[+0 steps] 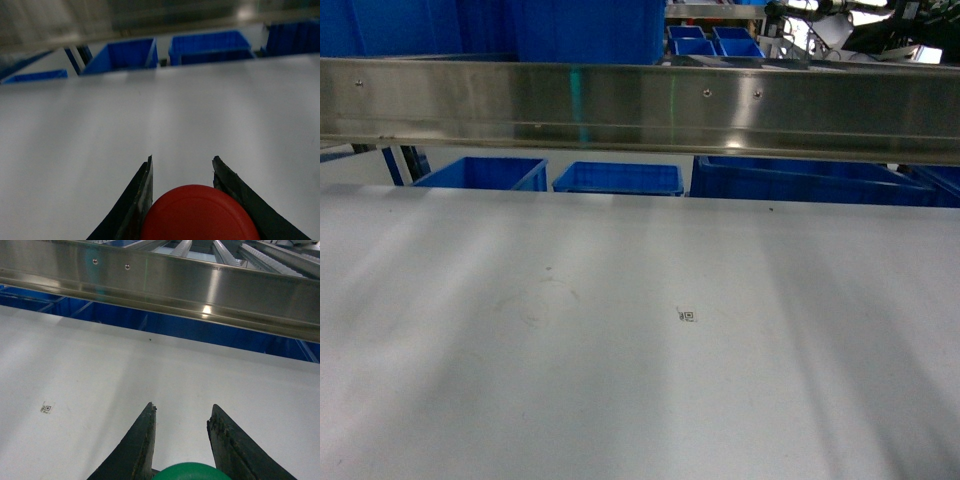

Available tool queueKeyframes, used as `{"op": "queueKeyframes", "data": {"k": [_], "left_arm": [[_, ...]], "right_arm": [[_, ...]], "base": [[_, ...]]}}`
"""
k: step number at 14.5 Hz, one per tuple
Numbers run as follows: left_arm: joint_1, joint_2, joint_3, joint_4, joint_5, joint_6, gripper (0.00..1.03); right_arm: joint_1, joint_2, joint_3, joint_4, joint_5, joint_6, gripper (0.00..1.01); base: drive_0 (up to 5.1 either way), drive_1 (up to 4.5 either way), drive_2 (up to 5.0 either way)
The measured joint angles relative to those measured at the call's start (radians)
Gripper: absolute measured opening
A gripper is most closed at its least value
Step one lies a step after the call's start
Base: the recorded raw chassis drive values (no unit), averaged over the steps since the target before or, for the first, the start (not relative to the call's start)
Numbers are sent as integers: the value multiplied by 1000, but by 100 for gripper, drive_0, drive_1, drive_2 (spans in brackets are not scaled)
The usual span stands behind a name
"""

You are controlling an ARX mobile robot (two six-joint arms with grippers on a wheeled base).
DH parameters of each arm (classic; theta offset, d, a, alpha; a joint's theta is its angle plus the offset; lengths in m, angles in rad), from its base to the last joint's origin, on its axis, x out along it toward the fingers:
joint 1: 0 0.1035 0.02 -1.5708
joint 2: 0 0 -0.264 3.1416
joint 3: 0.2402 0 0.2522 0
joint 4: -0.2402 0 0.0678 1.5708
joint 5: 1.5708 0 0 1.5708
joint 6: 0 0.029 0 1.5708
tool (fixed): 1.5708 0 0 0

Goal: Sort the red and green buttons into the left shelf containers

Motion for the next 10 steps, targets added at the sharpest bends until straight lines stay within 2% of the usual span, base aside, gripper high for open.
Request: {"op": "queueKeyframes", "data": {"k": [2, 4, 6, 8, 10], "left_arm": [[-17, -248, 77, -204, 11, -50, 32], [-73, -480, 182, -431, 45, -108, 32], [-101, -609, 232, -587, 50, -145, 32], [-113, -643, 224, -689, 28, -154, 32], [-130, -680, 200, -722, 13, -154, 32]], "right_arm": [[0, 0, 0, 0, 0, 0, 30], [0, 0, 0, 0, 0, 0, 30], [0, 0, 0, 0, 0, 0, 30], [0, 0, 0, 0, 0, 0, 30], [0, 0, 0, 0, 0, 0, 30]], "base": [[0, 0, 0], [0, 0, 0], [0, 0, 0], [0, 0, 0], [0, 0, 0]]}}
